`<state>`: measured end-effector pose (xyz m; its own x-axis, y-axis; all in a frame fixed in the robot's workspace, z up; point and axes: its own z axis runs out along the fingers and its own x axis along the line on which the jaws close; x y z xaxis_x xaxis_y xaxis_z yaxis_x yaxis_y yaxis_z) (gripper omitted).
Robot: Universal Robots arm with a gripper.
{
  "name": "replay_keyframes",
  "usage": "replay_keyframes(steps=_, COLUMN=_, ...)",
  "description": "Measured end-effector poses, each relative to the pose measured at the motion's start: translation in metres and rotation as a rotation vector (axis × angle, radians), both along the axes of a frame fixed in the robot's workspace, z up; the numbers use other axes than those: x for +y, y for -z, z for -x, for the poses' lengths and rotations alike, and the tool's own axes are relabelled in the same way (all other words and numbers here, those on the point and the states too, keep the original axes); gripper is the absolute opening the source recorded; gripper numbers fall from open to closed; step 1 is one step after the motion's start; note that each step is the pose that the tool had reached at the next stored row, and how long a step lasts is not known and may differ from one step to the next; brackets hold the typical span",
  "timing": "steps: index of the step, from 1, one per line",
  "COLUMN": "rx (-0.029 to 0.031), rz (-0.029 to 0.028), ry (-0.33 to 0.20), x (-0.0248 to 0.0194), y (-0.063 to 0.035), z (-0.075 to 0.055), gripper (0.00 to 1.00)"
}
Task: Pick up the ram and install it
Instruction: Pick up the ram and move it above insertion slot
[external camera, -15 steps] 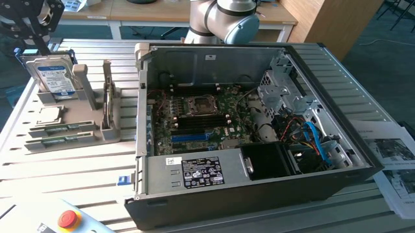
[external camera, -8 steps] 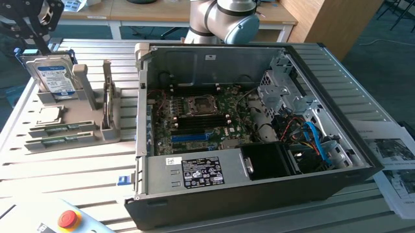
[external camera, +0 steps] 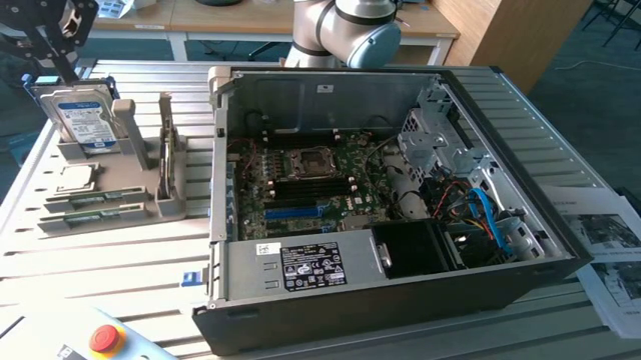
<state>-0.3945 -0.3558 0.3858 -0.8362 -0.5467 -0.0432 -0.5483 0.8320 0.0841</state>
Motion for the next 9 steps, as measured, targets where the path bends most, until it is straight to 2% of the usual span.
replay_keyframes(steps=3, rx=0.0000, rz=-0.0074, ry=-0.023, x=0.0000, y=0.0000, z=0.0000, gripper=0.10)
replay_keyframes(steps=9, rx=-0.0001, rz=-0.0266, ry=-0.065, x=0.0000, y=0.0000, z=0.0000, gripper=0.10)
